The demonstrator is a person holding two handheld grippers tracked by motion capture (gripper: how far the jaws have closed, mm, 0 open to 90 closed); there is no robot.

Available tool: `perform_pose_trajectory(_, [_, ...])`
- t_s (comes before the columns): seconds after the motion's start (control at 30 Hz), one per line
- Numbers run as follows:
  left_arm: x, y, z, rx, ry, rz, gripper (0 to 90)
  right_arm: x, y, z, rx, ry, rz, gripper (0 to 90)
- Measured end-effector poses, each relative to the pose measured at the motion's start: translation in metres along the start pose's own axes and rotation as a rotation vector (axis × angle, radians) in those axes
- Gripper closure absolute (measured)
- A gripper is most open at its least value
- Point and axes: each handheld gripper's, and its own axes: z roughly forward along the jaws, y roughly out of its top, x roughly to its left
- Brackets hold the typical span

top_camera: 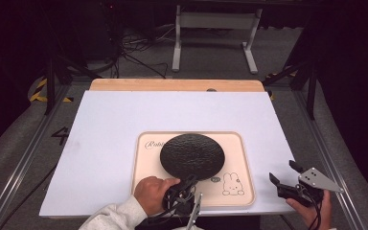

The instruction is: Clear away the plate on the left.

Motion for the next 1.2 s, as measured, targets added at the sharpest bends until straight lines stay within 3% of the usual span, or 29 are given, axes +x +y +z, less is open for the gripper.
perform_pose_trajectory(0.13, [-0.001,-0.001,0.001,-0.009,-0.023,-0.012,87.1,0.000,0.000,0.000,0.001,0.001,0.001,16.1])
perform_pose_trajectory(0.27, [-0.002,-0.002,0.003,-0.014,-0.027,-0.001,87.2,0.000,0.000,0.001,0.004,0.003,-0.002,16.1])
perform_pose_trajectory(0.5, [-0.004,-0.004,0.004,-0.028,-0.030,-0.016,86.9,0.000,0.000,0.000,0.006,0.000,-0.003,16.1])
perform_pose_trajectory(1.2, [-0.008,-0.013,0.011,-0.026,-0.190,-0.139,76.4,-0.001,-0.001,0.000,0.001,-0.001,-0.001,16.1])
